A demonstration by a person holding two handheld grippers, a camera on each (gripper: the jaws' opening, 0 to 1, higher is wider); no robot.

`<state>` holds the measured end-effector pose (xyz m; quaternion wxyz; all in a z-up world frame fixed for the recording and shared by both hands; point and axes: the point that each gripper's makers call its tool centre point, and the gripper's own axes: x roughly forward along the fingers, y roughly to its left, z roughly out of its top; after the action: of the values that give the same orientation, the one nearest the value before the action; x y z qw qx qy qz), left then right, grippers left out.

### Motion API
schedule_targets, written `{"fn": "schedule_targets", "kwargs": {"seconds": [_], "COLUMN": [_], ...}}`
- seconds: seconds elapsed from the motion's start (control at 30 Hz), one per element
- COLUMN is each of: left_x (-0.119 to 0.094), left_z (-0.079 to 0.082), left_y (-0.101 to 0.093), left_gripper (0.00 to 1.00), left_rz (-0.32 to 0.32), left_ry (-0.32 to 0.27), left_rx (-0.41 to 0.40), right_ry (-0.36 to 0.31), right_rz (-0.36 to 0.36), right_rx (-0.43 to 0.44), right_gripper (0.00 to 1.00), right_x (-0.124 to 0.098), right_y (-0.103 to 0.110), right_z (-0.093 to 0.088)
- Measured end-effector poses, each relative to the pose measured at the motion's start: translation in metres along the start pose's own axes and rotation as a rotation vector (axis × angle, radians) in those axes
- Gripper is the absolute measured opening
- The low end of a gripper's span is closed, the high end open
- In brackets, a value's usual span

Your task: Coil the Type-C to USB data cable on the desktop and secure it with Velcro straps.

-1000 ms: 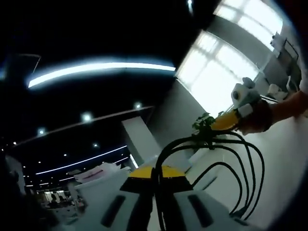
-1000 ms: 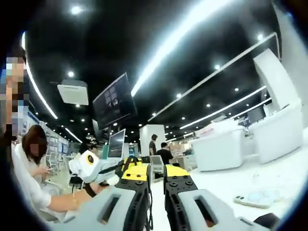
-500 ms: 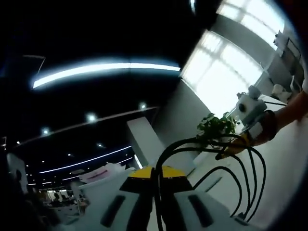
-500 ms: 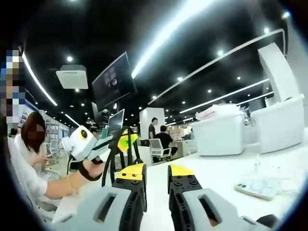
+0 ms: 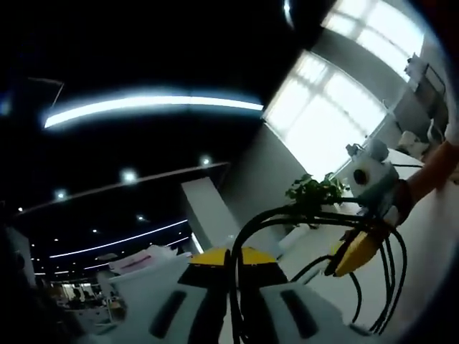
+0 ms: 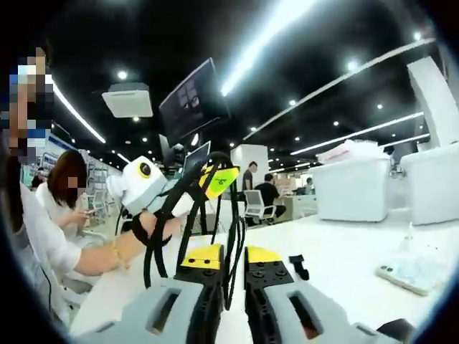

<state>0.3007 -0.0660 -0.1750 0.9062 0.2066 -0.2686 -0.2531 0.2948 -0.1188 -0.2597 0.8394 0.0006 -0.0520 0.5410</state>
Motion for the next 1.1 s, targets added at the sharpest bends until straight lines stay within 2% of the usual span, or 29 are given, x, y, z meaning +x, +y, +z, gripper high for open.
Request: {"fn": "schedule_targets", "kwargs": {"seconds": [0.03, 0.07, 0.13, 0.23, 0.3, 0.37, 0.43, 0.6, 0.7, 0.83, 1.1], "left_x": [0.0, 0.0, 0.0, 0.001, 0.002, 0.004, 0.006, 0.007, 0.007, 0.008, 0.008], "left_z": [0.0, 0.0, 0.001, 0.003, 0.004, 0.004, 0.0, -0.003, -0.005, -0.007, -0.006], "left_y": [-0.002, -0.004, -0.007, -0.011, -0.019, -0.024, -0.027, -0.032, -0.038, -0.042, -0.047], "left_gripper": [0.06, 0.06, 0.06, 0.06, 0.06, 0.05, 0.05, 0.05, 0.05, 0.06, 0.08], "left_rz": [-0.012, -0.018, -0.035, -0.057, -0.088, -0.102, -0.107, -0.134, -0.153, -0.17, -0.186], "left_ry": [0.004, 0.005, -0.001, -0.013, -0.021, -0.021, -0.008, -0.001, 0.001, 0.003, -0.021], "left_rx": [-0.001, -0.003, -0.023, -0.04, -0.044, -0.033, 0.006, -0.001, -0.008, -0.011, -0.095], "right_ry": [-0.004, -0.013, -0.042, -0.123, -0.16, -0.205, -0.217, -0.224, -0.217, -0.213, -0.222], "right_rz": [-0.021, -0.036, -0.064, -0.125, -0.138, -0.097, -0.072, -0.022, -0.018, 0.043, 0.149], "right_rx": [-0.064, -0.08, -0.06, -0.049, -0.046, -0.028, -0.031, -0.067, -0.08, -0.037, 0.081], "right_gripper": [0.03, 0.02, 0.02, 0.01, 0.01, 0.01, 0.01, 0.01, 0.01, 0.01, 0.01], "right_x": [0.0, -0.002, -0.008, -0.02, -0.027, -0.031, -0.031, -0.028, -0.026, -0.025, -0.026], "right_y": [-0.005, -0.008, -0.015, -0.03, -0.034, -0.029, -0.023, -0.006, -0.004, 0.004, 0.015], "right_z": [0.004, 0.009, 0.019, 0.04, 0.05, 0.061, 0.064, 0.066, 0.065, 0.063, 0.065]}}
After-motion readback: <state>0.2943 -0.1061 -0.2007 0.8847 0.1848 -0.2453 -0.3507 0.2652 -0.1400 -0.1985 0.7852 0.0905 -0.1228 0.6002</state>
